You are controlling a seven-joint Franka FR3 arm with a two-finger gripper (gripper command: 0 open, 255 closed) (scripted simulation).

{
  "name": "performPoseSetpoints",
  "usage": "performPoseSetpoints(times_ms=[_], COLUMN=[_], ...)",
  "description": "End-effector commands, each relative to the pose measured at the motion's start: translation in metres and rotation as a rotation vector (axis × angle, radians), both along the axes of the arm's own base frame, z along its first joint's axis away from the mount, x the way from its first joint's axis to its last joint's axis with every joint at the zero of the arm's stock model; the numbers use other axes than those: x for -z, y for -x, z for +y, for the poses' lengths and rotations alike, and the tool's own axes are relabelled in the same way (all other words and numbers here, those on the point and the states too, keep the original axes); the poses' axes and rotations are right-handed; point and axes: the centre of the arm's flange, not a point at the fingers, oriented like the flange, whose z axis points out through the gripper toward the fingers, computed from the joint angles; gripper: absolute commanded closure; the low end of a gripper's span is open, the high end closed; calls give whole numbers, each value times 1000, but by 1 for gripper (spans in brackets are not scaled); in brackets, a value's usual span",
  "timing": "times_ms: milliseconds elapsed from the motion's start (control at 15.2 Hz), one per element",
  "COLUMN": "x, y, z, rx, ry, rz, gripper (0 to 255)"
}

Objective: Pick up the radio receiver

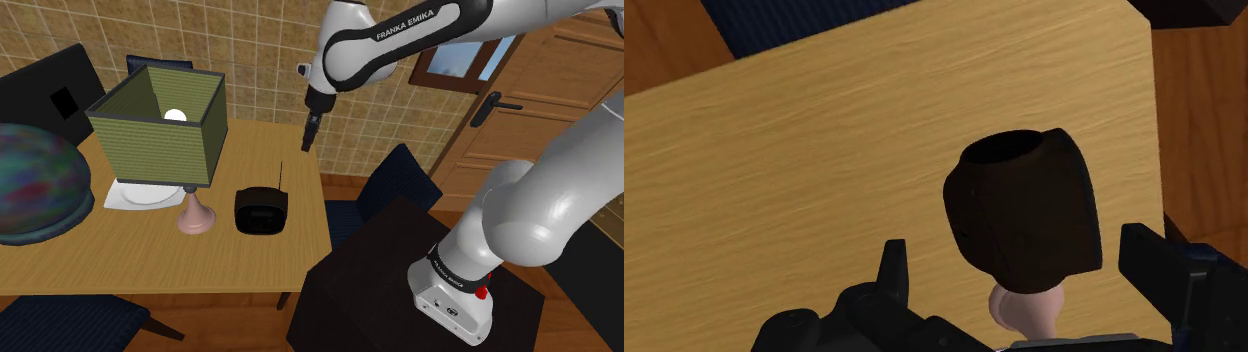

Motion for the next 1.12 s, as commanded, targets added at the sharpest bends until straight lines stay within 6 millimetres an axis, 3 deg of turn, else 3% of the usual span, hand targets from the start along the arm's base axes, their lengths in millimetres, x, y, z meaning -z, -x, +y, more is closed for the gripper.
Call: performPoseSetpoints(times_ms=[0,330,792,990,1056], x=[17,58,95,98,99], y=[-9,-36,-36,-36,-36], z=[12,52,52,52,52], rx=[-68,-232,-232,-232,-232], ry=[0,1,1,1,1], rz=[-16,-49,-49,-49,-49], gripper=[0,0,0,0,255])
